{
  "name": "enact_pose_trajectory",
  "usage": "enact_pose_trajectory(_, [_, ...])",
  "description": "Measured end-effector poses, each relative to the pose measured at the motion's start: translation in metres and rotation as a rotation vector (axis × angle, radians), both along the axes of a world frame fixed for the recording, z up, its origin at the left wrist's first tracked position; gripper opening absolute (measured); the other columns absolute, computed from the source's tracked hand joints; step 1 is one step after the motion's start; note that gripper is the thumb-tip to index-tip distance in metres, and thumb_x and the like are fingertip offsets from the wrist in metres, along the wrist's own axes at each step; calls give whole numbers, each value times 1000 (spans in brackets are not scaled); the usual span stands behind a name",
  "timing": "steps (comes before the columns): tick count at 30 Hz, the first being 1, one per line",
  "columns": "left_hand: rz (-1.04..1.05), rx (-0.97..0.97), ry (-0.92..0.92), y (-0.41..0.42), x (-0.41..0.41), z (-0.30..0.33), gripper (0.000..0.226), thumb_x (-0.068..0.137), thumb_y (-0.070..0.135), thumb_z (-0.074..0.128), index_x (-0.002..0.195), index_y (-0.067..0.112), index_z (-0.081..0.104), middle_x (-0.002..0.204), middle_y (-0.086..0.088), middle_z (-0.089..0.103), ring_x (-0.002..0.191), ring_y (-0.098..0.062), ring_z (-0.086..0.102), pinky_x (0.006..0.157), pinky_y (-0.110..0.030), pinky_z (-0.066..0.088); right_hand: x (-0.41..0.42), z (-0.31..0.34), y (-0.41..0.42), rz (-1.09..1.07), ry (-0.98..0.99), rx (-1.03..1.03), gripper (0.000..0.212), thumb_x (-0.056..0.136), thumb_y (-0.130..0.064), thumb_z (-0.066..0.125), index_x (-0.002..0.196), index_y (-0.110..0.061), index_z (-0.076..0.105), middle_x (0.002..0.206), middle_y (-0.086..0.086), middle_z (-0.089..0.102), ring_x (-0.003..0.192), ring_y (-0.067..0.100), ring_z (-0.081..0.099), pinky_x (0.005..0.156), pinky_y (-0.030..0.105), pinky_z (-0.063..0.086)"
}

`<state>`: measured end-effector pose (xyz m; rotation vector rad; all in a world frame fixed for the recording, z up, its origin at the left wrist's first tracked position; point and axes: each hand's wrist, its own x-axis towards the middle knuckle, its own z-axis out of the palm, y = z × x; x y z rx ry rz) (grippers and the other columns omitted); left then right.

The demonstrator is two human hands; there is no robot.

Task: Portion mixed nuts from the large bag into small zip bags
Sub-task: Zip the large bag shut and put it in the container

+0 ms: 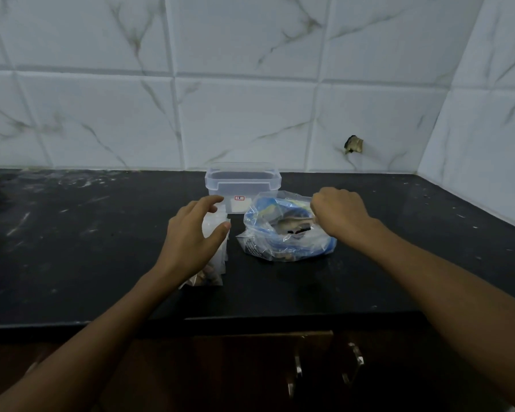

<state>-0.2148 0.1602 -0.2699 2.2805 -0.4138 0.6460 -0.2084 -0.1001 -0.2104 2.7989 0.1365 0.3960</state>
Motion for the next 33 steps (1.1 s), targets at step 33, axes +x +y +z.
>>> enact_pose_trajectory(33, [54,-55,117,-25,20,11,19,94,26,60,110,18,68,108,5,63,89,-6,58,69,-13,40,-22,-4,-53,46,282,657,30,88,-36,66,66,-16,66,66,-2,65,57,8,57,55,23,43])
